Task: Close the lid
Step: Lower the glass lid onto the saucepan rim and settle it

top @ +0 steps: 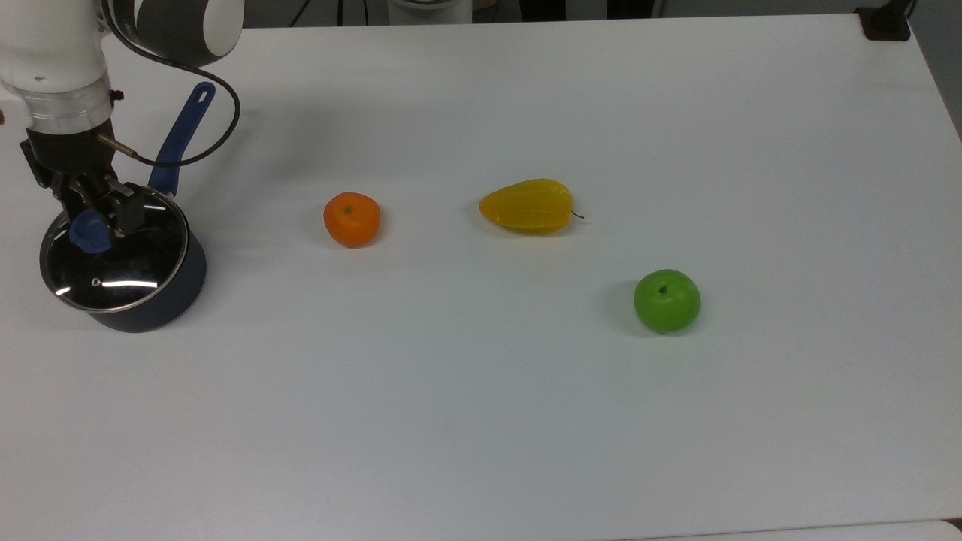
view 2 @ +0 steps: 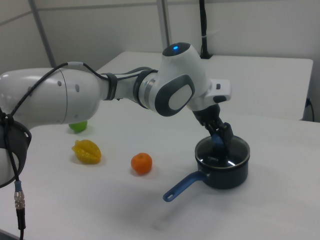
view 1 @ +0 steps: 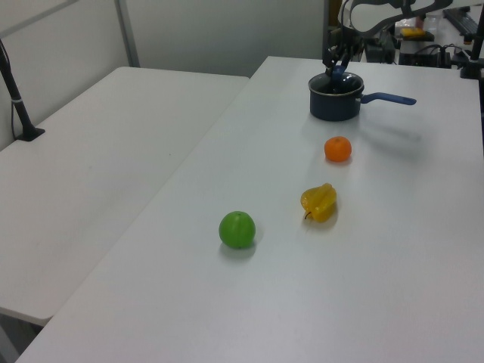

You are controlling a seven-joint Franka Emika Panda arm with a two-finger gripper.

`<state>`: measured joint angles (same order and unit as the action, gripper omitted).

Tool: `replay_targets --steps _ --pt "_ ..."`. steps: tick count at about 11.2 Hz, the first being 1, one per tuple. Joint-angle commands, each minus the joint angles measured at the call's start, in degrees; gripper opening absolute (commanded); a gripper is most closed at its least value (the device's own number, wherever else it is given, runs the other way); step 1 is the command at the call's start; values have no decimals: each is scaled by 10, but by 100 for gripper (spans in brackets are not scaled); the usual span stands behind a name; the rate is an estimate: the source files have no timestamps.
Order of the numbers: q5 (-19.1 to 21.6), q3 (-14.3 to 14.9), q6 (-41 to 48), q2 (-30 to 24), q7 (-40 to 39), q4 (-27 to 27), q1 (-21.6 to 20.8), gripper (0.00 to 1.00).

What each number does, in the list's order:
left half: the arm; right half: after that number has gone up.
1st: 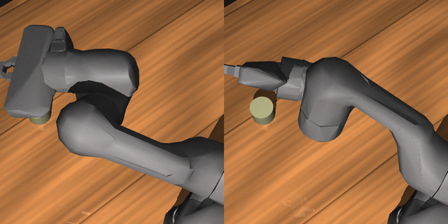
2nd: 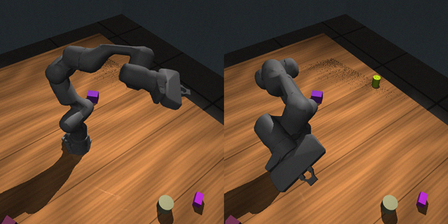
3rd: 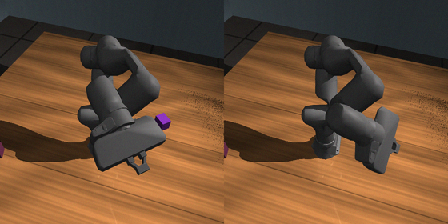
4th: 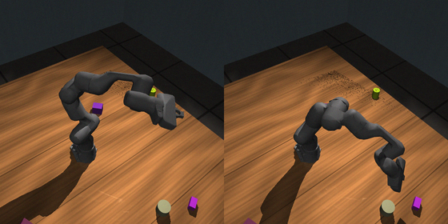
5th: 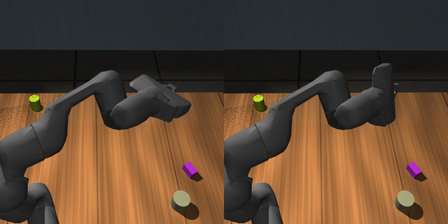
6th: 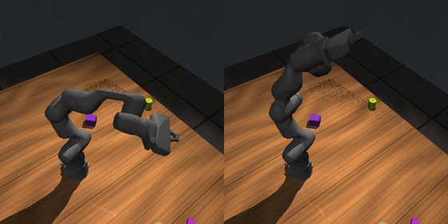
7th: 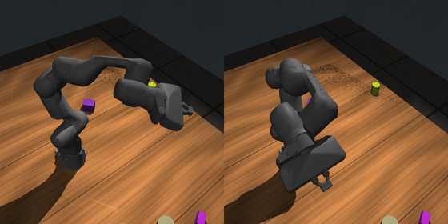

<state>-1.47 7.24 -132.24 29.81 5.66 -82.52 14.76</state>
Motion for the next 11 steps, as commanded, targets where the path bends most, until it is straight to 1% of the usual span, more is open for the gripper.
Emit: replay_targets --steps 1,5,7,8,10,11 --pt "11 -5 -6 -7 -12 -10 -1 41" --pt "11 -6 -2 -8 -10 -12 -1 42" --pt "11 -5 -2 -23 -13 -34 -1 43" --pt "11 -5 -1 -27 -13 -41 -1 47" --pt "11 -5 1 -27 -10 -41 -1 48" --pt "11 -5 1 -28 -7 -41 0 65"
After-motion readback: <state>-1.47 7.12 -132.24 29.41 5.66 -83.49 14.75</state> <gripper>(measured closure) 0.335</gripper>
